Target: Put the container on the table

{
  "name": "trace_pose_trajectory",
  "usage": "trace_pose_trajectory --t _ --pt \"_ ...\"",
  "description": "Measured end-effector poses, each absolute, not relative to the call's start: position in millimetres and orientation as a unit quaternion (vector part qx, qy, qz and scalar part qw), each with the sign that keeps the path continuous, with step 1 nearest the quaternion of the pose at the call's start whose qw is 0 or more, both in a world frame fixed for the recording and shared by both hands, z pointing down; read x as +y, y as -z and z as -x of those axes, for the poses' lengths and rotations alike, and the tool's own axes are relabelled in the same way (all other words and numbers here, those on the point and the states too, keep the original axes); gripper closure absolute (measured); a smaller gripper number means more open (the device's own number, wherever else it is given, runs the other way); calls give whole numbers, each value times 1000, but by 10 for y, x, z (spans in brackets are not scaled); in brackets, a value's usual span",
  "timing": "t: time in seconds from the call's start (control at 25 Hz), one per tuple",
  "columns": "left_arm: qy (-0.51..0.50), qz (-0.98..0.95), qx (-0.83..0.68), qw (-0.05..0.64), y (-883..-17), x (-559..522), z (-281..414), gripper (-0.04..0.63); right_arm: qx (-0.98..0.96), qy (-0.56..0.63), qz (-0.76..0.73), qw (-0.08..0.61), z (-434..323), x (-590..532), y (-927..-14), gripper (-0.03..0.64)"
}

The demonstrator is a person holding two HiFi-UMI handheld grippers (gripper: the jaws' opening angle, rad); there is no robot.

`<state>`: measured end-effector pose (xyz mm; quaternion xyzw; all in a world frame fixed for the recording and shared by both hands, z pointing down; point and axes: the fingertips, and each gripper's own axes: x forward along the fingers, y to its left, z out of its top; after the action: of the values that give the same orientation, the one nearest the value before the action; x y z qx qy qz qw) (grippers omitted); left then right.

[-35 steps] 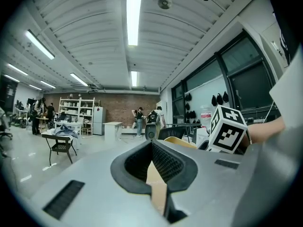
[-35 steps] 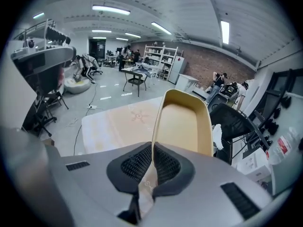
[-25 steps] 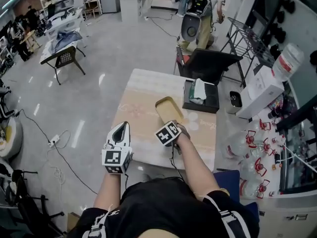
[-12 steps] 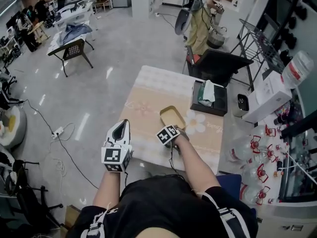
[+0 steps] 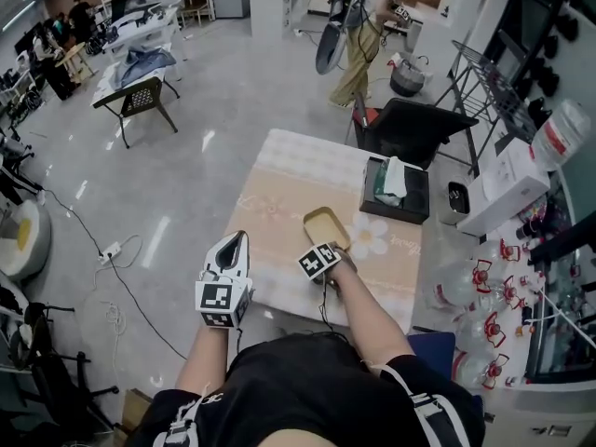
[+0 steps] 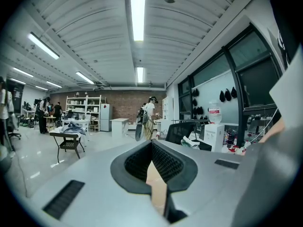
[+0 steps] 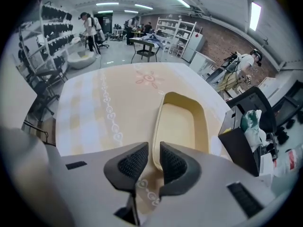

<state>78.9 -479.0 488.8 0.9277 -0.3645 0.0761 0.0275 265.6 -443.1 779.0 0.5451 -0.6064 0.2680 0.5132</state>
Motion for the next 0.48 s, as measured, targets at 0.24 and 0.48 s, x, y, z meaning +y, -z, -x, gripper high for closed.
trace_pose_trajectory --t 0.24,0.48 --pt "-64 -934 -350 23 -4819 -4767 -878 583 -643 -248 -608 394 -2637 -4433 -7215 535" --pt "-54 -940 -336 24 -4755 -4739 -1026 583 -623 -95 -760 161 -2986 -4460 -5742 563"
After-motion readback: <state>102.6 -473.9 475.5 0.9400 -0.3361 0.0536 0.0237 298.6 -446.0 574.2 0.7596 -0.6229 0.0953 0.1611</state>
